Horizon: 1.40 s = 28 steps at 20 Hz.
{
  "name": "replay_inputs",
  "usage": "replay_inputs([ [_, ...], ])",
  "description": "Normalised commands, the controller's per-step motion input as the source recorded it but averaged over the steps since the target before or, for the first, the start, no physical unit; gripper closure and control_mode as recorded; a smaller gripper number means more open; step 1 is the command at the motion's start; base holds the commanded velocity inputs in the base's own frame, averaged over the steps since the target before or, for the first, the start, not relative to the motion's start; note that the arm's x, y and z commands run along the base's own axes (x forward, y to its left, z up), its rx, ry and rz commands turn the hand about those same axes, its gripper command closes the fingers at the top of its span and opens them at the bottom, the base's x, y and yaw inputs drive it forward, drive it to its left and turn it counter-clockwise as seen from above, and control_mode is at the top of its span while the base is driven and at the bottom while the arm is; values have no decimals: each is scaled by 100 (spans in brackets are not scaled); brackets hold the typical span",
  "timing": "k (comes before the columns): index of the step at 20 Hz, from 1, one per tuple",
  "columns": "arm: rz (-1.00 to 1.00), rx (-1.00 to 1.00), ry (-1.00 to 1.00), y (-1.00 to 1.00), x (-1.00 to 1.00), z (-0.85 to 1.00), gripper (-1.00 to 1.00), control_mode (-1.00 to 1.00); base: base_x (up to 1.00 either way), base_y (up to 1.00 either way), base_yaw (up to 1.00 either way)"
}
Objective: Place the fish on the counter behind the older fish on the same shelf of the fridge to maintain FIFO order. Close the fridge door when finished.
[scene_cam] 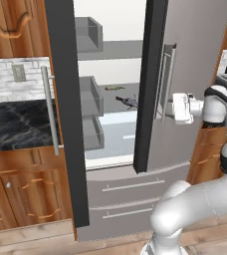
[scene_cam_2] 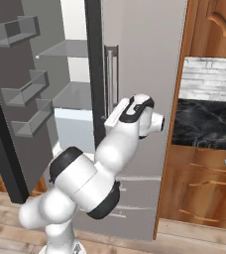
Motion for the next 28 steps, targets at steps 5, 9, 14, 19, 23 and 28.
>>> replay_inputs([
  [5,0,4,-14,13,57,0,-100,-100,0,0,0],
  [9,-18,0,-3,31,100,0,-100,-100,0,0,0],
  [14,-9,3,0,2,99,0,-100,-100,0,0,0],
  [19,-18,0,0,24,97,0,-100,-100,0,0,0],
  [23,-22,0,0,29,51,53,-100,-100,0,0,0],
  [28,-20,0,0,45,15,100,-100,-100,0,0,0],
])
